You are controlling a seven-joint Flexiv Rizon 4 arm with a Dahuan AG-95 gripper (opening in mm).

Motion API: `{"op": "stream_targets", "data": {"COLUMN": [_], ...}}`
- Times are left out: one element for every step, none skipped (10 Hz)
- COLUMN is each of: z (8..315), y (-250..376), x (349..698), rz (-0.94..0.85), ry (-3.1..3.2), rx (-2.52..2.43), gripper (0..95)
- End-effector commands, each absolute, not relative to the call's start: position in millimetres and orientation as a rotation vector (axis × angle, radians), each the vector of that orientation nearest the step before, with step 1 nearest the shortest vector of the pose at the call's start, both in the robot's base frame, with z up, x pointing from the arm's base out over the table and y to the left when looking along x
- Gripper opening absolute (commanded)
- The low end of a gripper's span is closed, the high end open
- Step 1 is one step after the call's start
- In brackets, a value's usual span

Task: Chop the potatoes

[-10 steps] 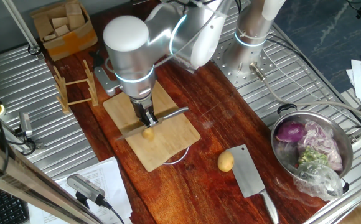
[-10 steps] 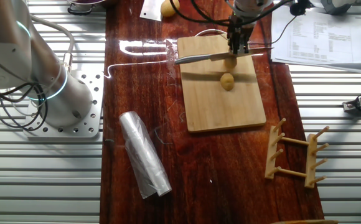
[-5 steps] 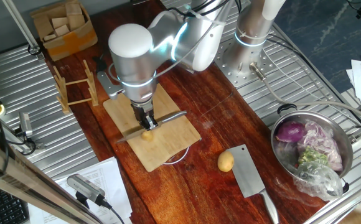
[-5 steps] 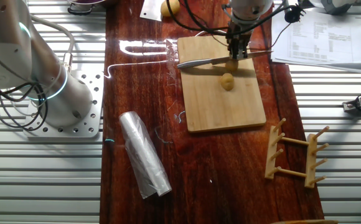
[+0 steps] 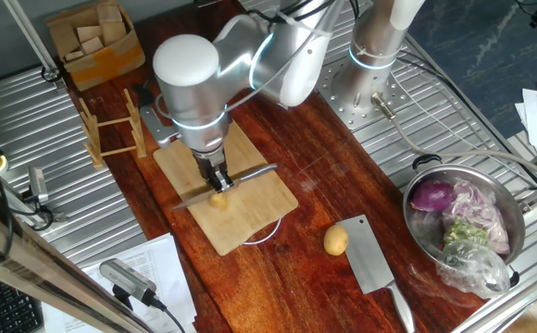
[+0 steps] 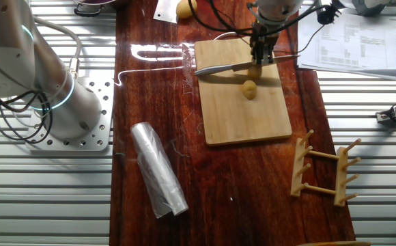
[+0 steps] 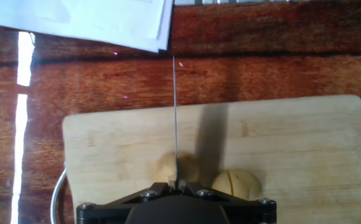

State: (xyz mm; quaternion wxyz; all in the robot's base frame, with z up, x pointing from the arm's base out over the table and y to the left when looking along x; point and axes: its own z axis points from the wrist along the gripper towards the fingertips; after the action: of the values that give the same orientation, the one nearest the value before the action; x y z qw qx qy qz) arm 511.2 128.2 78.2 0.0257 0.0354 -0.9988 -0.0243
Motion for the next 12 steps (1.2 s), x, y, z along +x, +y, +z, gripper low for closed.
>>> {"op": "stream_targets", "data": {"z": [81,81,81,82,84,86,89,89,85,79,68,66], "y": [128,128,128,129,129,129,129,129,128,128,127,127], "x": [513,513,513,513,512,512,510,510,511,511,511,511], "rz": [-0.073,-0.073,-0.074,-0.075,-0.076,-0.076,-0.076,-0.075,-0.076,-0.079,-0.086,-0.085], "ry": [-3.049,-3.046,-3.043,-3.039,-3.033,-3.026,-3.022,-3.022,-3.020,-3.015,-3.015,-3.015], "rx": [0.121,0.125,0.132,0.137,0.140,0.144,0.147,0.148,0.151,0.155,0.158,0.156], "gripper": [0.0,0.0,0.0,0.0,0.0,0.0,0.0,0.0,0.0,0.0,0.0,0.0]}}
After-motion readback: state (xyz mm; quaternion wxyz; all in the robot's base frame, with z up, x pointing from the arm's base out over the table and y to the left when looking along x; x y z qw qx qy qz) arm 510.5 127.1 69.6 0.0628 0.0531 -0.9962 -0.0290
